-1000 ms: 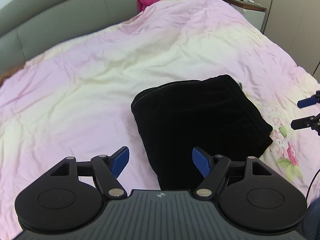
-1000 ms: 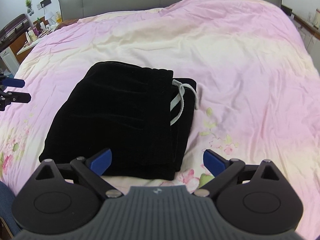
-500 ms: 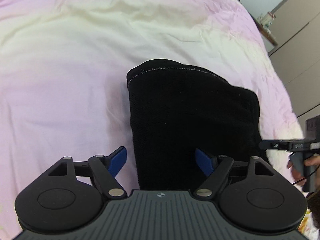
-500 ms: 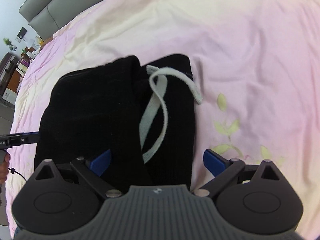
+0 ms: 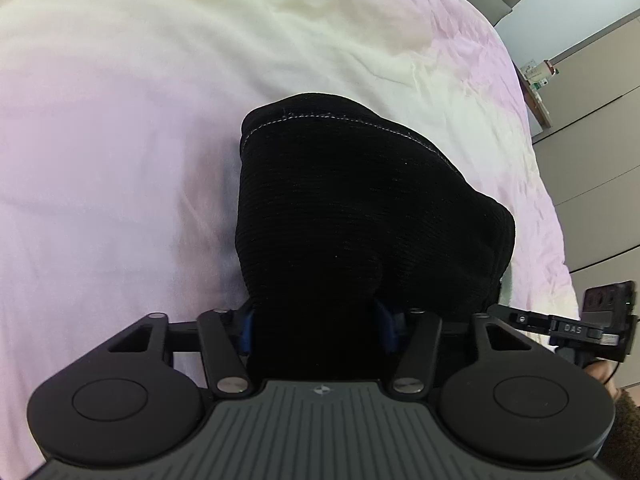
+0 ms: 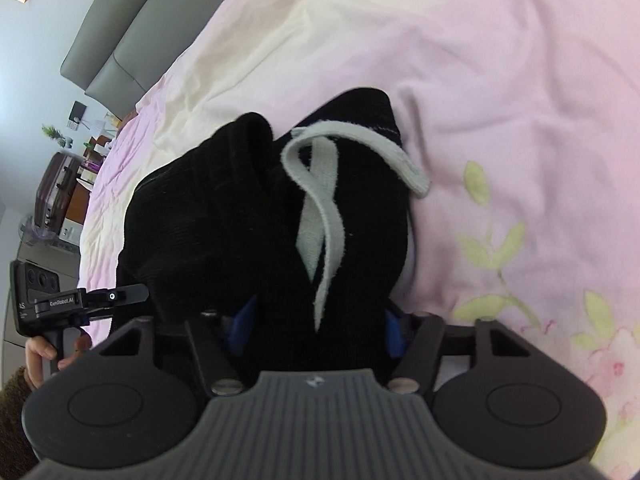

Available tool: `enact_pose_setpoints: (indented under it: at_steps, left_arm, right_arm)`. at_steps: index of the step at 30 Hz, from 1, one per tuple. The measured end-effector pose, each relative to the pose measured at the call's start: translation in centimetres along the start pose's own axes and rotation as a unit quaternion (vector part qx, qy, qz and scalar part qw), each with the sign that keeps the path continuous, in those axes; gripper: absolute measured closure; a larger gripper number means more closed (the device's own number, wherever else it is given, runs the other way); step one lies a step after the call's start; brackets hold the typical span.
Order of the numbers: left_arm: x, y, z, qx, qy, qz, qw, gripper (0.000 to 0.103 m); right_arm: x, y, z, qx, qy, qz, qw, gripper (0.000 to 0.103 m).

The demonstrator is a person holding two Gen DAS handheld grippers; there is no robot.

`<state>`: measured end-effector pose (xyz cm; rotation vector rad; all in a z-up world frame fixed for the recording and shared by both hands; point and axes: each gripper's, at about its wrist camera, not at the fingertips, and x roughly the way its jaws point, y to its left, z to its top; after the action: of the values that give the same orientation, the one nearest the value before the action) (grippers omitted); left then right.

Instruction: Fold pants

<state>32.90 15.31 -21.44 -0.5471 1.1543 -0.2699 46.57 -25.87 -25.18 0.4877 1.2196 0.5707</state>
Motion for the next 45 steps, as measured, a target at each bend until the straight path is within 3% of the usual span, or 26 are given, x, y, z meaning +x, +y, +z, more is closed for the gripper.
enact_pose_setpoints:
  at_steps: [5,11,15,21,27,32,36,45]
  left_arm:
    - [-2.0,-2.4,-0.3,0.012,-0.015,0.019,0.9996,0.049]
    - [-7.5,-4.5,-0.6,0.032,-0.032,0.022,0.9987,0.05]
    - [-13.3,-5.1,-0.9,0.042,-0.051,0.033,0.9973,0.05]
    - [-22.8,-2.8,-2.1,0.049,-0.086,0.066,0.993,0.05]
    - [-28.7,2.8,-3.1,0.026,-0.104,0.104,0.9889,0.05]
    - [-29.1,8.3,-3.2,-0.002,-0.098,0.115,0.9886,0.05]
    - [-27.2,12.9,-2.6,-0.013,-0.081,0.109,0.9907,0.05]
    - [-20.2,20.7,-2.7,-0.038,-0.035,0.099,0.9938,0.048]
  right_arm:
    - [-2.2,3.5,0.1,-0.032,-0.015,-0.022,0.999,0.068]
    - [-5.9,7.6,-0.7,-0.057,-0.032,-0.017,0.998,0.07]
    - [-8.6,11.3,-1.8,-0.072,-0.045,0.001,0.996,0.07]
    - [-9.2,19.6,-4.0,-0.103,-0.055,0.044,0.992,0.07]
    - [-4.9,27.6,-6.8,-0.123,-0.041,0.084,0.988,0.07]
    - [0.9,32.2,-9.1,-0.128,-0.02,0.094,0.987,0.07]
    - [5.7,33.5,-10.2,-0.122,-0.002,0.086,0.989,0.07]
    - [15.9,31.7,-9.9,-0.111,0.05,0.04,0.992,0.07]
